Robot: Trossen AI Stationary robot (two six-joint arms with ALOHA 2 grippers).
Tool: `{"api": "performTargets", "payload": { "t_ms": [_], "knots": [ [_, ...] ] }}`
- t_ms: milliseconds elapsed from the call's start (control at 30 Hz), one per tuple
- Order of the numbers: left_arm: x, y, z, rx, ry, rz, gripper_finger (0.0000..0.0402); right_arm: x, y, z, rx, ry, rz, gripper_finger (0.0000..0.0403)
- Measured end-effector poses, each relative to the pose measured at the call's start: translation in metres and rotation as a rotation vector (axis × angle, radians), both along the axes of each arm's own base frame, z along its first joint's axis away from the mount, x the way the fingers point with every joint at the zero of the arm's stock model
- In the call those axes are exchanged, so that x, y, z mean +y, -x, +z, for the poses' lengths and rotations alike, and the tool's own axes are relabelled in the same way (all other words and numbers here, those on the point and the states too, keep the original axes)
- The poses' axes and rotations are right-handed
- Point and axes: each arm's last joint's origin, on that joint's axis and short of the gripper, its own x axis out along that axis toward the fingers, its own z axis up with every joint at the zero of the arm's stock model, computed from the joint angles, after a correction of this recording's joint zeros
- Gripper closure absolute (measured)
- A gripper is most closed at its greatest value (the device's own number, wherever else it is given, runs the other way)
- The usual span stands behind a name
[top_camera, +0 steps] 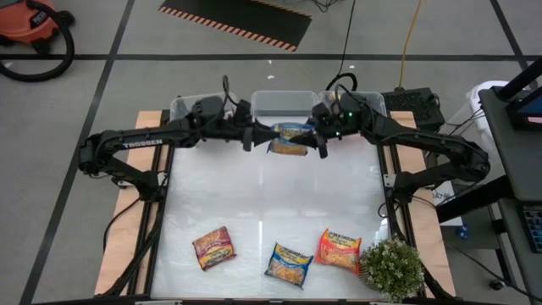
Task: Sort Maruchan noodles
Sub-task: Put the top blue noodle pack into the middle transparent bin
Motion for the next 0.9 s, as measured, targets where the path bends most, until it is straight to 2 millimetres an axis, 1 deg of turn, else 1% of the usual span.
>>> {"api": "performTargets", "payload": {
  "t_ms": [167, 300, 533, 633, 700, 900],
  "knots": [
    [0.014, 0.005, -0.016, 0.157, 0.028, 0.135, 0.0234, -0.020, 0.006, -0.011, 0.079, -0.023, -0.048, 0.0291],
    [0.024, 0.011, -0.026, 0.256, 0.067, 0.188, 0.0233, -0.036, 0.008, -0.017, 0.093, -0.007, -0.096, 0.0290],
    [0.037, 0.028, -0.021, 0.279, 0.098, 0.218, 0.0233, -0.060, 0.012, -0.020, 0.071, -0.001, -0.182, 0.0290],
    [0.038, 0.031, -0.021, 0.282, 0.105, 0.196, 0.0233, -0.074, 0.008, -0.019, 0.015, -0.036, -0.210, 0.0290],
    [0.040, 0.035, -0.021, 0.300, 0.110, 0.177, 0.0233, -0.084, 0.000, -0.020, -0.005, -0.066, -0.195, 0.0289],
    [0.039, 0.038, -0.022, 0.309, 0.099, 0.058, 0.0233, -0.113, -0.023, -0.023, 0.012, -0.139, -0.230, 0.0289]
  ]
}}
